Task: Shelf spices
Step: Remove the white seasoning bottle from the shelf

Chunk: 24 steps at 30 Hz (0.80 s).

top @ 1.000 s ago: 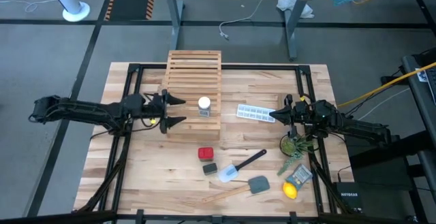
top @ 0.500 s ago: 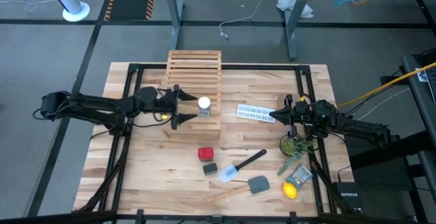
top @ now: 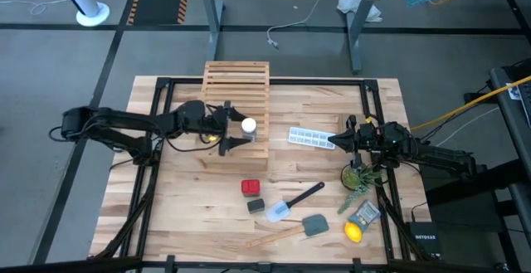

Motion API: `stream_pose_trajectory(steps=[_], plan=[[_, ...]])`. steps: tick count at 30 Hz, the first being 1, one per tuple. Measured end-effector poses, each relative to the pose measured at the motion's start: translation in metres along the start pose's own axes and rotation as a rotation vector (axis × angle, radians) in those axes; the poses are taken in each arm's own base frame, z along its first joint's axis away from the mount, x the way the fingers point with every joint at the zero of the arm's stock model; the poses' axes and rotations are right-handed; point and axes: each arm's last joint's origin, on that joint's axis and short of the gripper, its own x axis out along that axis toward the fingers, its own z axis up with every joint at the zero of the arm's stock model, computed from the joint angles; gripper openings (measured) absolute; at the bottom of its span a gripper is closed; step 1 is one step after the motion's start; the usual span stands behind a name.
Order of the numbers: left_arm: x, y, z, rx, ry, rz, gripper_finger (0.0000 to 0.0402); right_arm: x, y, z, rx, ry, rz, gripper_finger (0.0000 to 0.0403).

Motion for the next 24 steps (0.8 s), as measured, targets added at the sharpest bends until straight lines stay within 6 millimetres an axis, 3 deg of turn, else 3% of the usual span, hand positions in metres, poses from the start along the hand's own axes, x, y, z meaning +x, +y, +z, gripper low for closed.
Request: stream_pose_trajectory(steps=[10,14,19,24], plan=[[0.022,-0.001,-0.002,-0.007,0.039,-0.02,0.0356,0.0,0.0,0.0,0.0,0.0,0.0,0.0017],[0.024,-0.002,0.001,-0.005,0.03,-0.021,0.0306,0.0,0.0,0.0,0.0,0.0,0.0,0.0017],[0.025,-0.009,0.003,0.007,0.025,-0.045,0.0195,0.0,0.0,0.0,0.0,0.0,0.0,0.0017],[0.027,-0.018,0.008,0.038,0.015,-0.067,0.0185,0.0,0.0,0.0,0.0,0.0,0.0,0.0017]])
